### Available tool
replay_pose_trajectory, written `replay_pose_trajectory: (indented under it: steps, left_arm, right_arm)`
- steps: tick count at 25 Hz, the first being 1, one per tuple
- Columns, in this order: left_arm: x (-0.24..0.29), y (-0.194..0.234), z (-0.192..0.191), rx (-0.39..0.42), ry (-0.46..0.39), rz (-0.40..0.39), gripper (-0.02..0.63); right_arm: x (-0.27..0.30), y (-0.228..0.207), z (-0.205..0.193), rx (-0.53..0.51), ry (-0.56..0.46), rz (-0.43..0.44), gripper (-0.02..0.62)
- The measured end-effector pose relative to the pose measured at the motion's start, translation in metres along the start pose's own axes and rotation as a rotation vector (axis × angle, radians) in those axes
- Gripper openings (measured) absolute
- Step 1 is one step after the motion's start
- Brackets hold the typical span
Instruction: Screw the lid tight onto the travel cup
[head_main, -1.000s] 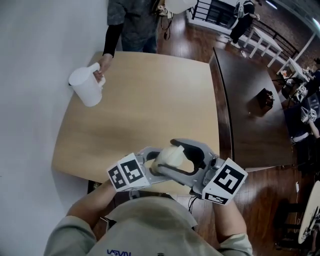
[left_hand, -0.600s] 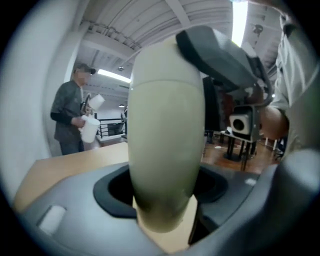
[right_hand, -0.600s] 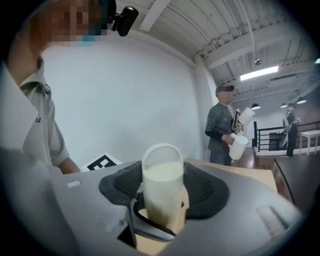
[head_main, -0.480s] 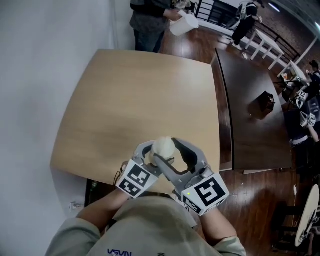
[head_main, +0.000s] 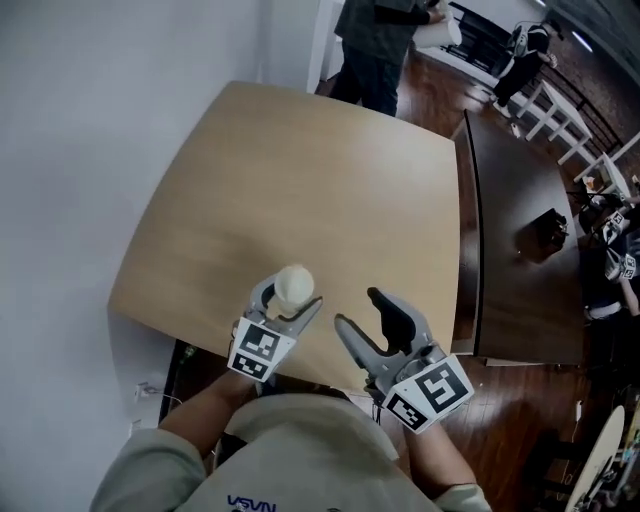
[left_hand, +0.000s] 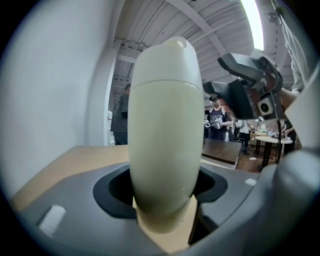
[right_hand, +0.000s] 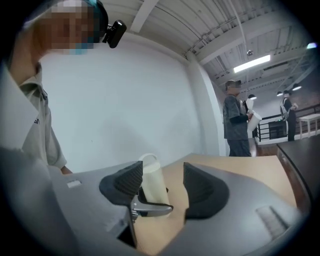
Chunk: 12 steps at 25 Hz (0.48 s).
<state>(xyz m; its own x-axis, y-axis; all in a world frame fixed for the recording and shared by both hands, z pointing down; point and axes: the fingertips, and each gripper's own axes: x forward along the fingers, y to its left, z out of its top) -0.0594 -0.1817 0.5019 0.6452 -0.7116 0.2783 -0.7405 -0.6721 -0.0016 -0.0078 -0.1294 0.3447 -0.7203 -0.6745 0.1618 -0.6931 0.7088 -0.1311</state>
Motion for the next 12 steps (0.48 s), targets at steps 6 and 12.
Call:
replay_pose_trajectory:
  steps: [6,12]
  left_arm:
    - [-0.021,0.062,-0.029,-0.007,-0.002,0.138,0.313]
    - [-0.039,0.128,-0.050,-0.003,-0.008,0.240,0.313]
  right_arm:
    - [0.028,0.014,-0.024,0.040,0.040,0.006,0.253]
    - [0.064,0.043,-0.048,0.064,0.108,0.034,0.253]
